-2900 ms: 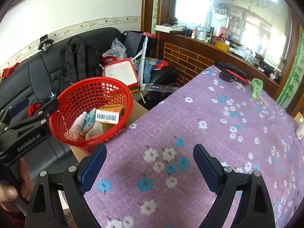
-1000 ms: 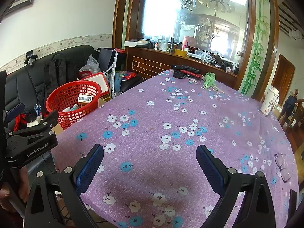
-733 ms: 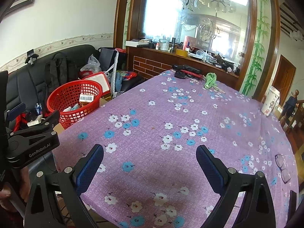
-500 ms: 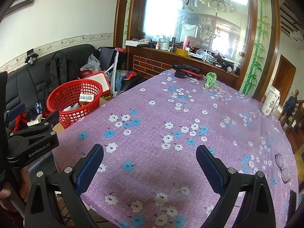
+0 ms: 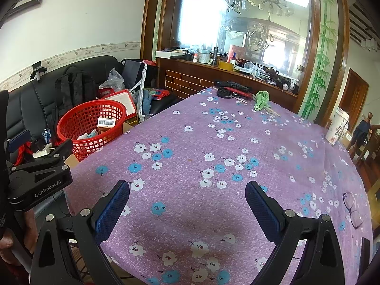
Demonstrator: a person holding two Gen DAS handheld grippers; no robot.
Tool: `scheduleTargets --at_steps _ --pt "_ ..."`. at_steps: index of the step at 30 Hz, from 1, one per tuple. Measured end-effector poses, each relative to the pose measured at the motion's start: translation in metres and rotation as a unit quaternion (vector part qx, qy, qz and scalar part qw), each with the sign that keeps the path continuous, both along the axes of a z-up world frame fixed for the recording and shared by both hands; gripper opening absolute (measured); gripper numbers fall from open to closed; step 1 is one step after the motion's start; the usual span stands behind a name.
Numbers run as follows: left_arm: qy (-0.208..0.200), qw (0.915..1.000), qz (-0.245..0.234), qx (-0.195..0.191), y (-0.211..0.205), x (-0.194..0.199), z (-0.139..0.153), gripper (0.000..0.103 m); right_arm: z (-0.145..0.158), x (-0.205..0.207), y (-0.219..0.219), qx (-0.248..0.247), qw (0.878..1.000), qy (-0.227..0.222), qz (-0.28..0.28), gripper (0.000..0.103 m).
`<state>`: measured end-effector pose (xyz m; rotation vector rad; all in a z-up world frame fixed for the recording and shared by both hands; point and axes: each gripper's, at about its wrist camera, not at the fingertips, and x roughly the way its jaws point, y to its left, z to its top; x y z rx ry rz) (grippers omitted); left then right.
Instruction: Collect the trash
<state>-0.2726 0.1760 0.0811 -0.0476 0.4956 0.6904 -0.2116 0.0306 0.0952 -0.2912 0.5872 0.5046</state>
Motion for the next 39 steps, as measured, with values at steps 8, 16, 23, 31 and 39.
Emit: scheduleTargets --at_steps 8,16,23,31,39 --pt "-0.004 1.0000 0.001 0.000 0.002 0.000 0.002 0.103 0.000 0.000 0.000 0.001 1.000 0.001 -0.003 0.100" --pt "-0.004 1.0000 0.001 0.003 0.000 0.000 0.001 0.103 0.001 0.000 0.000 0.001 1.000 0.001 -0.003 0.100" --pt "-0.001 1.0000 0.000 0.003 -0.001 0.000 0.001 0.103 0.001 0.001 0.000 0.001 1.000 0.002 -0.005 0.100" --pt "0.005 0.9999 -0.011 0.008 -0.008 0.006 -0.001 0.103 -0.002 0.004 -0.001 0.001 1.000 0.007 -0.009 0.100" --pt "0.041 0.9944 -0.097 0.010 -0.051 0.058 0.003 0.103 -0.015 0.066 -0.072 0.030 0.990 0.067 -0.119 0.101"
